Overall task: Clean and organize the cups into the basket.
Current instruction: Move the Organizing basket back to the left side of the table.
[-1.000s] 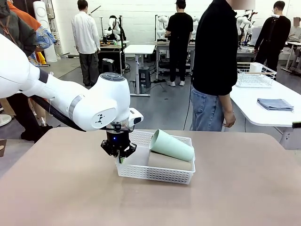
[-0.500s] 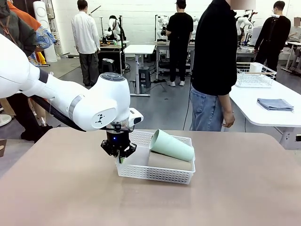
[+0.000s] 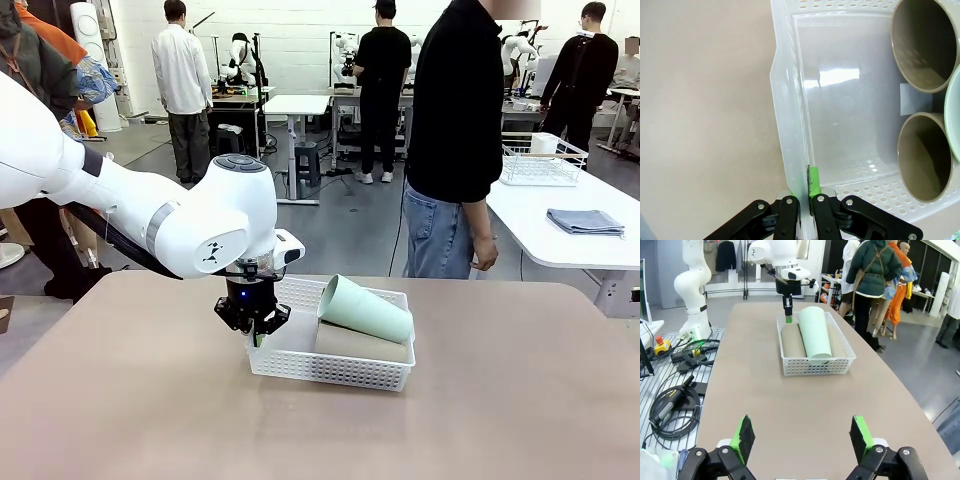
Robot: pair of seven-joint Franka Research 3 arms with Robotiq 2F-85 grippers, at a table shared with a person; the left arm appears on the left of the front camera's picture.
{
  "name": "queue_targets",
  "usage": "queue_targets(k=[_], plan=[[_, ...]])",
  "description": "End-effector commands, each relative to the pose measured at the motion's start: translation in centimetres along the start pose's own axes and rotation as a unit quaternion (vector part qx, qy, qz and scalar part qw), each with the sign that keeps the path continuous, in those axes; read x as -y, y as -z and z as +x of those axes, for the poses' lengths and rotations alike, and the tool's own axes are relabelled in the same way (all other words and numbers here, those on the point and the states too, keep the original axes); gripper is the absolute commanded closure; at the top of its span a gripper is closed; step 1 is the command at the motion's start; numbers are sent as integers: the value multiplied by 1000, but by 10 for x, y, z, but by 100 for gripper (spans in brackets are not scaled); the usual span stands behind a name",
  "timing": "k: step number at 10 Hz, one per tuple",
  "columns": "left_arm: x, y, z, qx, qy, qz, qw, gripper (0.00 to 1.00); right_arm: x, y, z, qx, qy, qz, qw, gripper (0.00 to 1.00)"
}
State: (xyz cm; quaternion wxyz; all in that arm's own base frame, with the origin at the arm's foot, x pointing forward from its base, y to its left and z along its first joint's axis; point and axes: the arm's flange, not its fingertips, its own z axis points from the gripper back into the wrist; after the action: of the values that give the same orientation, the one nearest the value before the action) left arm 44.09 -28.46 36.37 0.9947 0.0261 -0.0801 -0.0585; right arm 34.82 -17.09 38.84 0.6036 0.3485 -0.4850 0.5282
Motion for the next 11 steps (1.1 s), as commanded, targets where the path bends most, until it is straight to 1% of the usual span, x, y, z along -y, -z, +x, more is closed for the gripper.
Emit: queue_targets(k=[1,8,9,10,11], plan=[[2,-1,0,5,4,7,1000,100,-2,1,-2,7,-3,3,1000,0],[2,-1,0,5,4,7,1000,100,-2,1,-2,7,-3,3,1000,0],[2,-1,0,5,4,7,1000,100,0,0,0,1,0,1,1000,0],[2,-1,0,5,4,7,1000,100,-2,-7,-2,23,158,-7,987,0],[2,-1,0,5,4,7,1000,100,-5,-10,-4,46,274,28,960,0]])
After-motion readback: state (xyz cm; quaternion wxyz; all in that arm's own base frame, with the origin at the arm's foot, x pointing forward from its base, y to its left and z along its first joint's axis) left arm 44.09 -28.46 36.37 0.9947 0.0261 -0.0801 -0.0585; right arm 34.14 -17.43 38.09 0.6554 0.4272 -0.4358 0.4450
